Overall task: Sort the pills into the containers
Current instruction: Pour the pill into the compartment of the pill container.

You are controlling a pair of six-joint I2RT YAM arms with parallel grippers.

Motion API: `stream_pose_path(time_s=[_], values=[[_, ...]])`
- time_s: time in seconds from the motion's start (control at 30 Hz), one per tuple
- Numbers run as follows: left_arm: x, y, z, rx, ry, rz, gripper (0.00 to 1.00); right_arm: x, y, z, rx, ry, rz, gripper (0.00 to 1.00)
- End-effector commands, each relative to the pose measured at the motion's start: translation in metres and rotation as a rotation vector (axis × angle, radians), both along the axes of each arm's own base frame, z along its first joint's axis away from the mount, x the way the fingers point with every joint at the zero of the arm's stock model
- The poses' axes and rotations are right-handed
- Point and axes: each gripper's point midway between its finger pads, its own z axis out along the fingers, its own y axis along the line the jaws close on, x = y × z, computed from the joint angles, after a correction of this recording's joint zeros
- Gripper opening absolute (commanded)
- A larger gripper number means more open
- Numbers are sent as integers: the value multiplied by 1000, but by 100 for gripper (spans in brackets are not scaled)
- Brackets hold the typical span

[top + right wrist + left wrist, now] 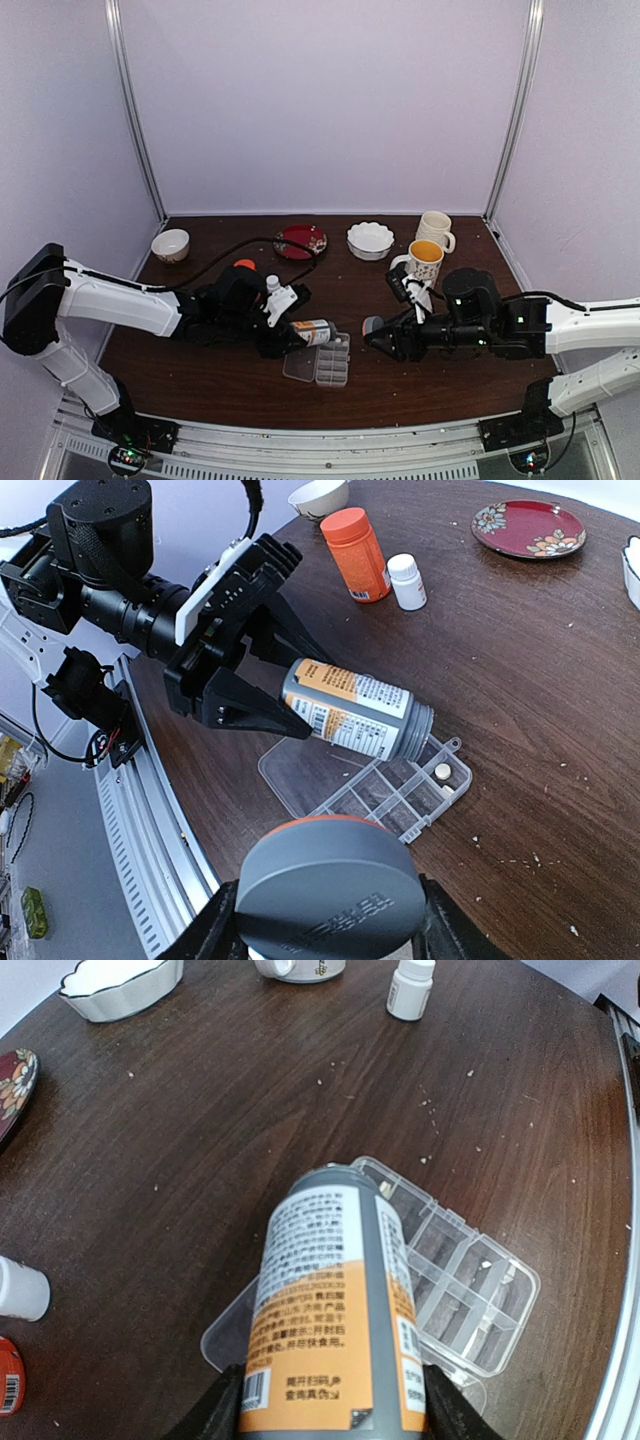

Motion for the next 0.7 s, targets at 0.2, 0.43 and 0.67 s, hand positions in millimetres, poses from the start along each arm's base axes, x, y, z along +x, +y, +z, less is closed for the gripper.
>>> stream_pose_path(time_s=[0.2, 0.43, 0.67], values=[[5, -5, 19, -56, -26, 9, 0, 5, 7, 14, 25, -15, 1, 0], [4, -9, 15, -65, -9, 6, 0, 6, 7, 14, 23, -18, 0, 0], [4, -8, 29, -41, -41, 6, 0, 6, 5, 12, 25, -18, -8, 0]])
